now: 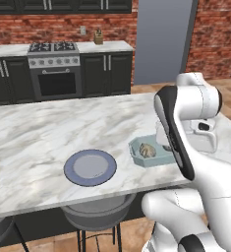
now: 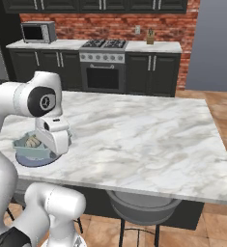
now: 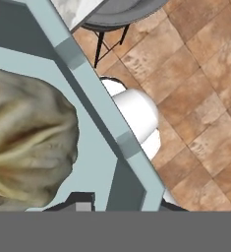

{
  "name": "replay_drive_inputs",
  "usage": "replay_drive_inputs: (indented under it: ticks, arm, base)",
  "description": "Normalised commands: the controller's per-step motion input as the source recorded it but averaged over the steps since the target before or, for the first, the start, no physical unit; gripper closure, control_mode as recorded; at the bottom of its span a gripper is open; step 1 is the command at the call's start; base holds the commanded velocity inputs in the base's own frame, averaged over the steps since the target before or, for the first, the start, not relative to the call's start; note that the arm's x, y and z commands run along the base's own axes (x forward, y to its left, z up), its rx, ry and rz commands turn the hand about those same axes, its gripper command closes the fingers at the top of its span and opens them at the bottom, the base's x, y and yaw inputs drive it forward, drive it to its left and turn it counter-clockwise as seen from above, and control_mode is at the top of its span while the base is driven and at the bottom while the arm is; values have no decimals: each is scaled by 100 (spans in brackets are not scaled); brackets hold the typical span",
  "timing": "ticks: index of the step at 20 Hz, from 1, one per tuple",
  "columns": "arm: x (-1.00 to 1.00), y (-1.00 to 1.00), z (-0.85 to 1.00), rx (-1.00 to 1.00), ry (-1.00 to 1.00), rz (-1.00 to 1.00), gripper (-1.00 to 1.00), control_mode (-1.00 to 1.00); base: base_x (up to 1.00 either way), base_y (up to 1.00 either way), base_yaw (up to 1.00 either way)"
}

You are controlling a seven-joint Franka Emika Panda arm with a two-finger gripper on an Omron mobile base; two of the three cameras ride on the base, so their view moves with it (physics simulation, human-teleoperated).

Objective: Place two dumplings into each of the tupperware containers and then place the containers in the fridge.

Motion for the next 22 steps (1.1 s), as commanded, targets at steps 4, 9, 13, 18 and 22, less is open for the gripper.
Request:
replay_drive_inputs:
  ticks: [4, 9, 13, 18, 22]
  arm:
    - [-11, -1, 23, 0, -7, 0, 100, -100]
    - [-32, -7, 19, 0, -9, 0, 100, -100]
    - [-11, -1, 9, 0, -2, 0, 100, 100]
    - [0, 0, 0, 0, 0, 0, 100, 100]
    - [0, 0, 0, 0, 0, 0, 100, 100]
  base:
    - [0, 0, 0]
    - [0, 0, 0]
    - [-16, -1, 0]
    - [-96, -2, 0]
    - [-96, 34, 0]
